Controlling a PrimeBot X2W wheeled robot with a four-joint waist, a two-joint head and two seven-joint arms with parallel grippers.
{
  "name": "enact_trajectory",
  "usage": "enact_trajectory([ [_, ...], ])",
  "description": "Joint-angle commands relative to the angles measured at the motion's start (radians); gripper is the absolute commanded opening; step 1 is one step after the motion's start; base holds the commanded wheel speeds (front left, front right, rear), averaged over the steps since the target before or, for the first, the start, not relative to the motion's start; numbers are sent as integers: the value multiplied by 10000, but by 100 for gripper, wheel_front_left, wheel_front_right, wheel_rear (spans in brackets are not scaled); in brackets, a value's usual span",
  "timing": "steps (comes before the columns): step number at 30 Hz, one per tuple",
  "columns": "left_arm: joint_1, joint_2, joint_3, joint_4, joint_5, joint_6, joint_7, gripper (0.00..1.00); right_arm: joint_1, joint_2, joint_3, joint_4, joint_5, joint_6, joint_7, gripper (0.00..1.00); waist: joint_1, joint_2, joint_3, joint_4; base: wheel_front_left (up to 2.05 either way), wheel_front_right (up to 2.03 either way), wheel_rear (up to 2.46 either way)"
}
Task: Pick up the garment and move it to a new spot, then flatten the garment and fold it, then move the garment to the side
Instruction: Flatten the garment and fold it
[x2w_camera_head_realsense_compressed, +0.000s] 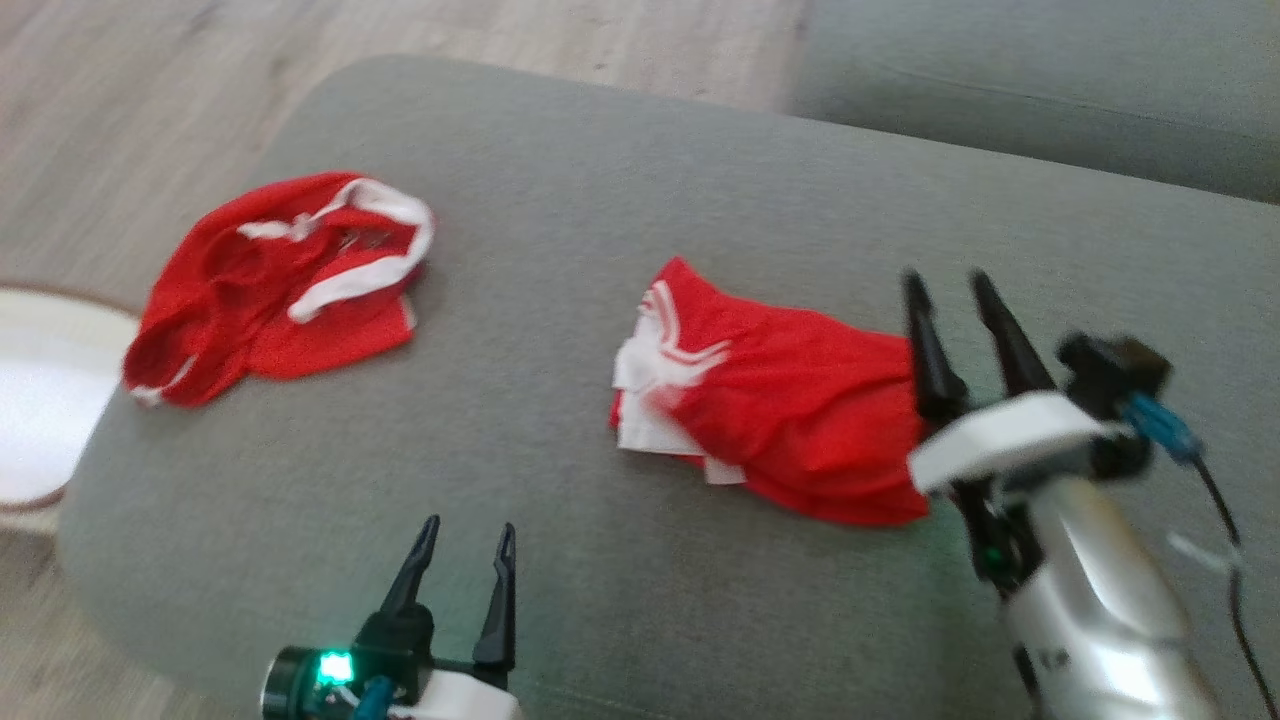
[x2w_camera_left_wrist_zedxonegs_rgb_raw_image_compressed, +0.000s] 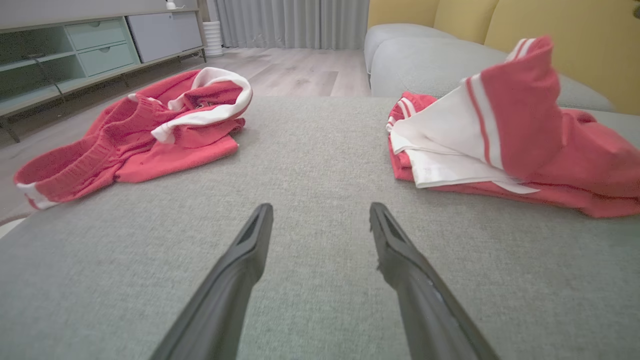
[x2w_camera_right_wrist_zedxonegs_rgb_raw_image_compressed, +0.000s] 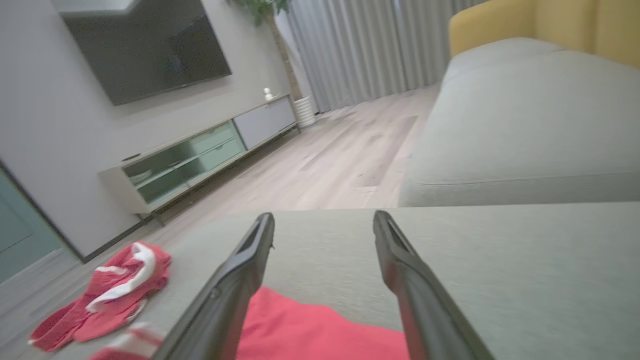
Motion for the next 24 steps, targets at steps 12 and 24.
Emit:
enact_trajectory([
  [12,-440,22,1143,-408,268,229,-65,100,1818,150,-2098,-1154,-2006,-6,-108,100,0,0,-401,-2231,0,0,0],
  [24,336,22,2014,-559,456,400,-65,100,3096,150,-1793,-1285,-2341,-6,-108,100,0,0,-686,-3288,0,0,0],
])
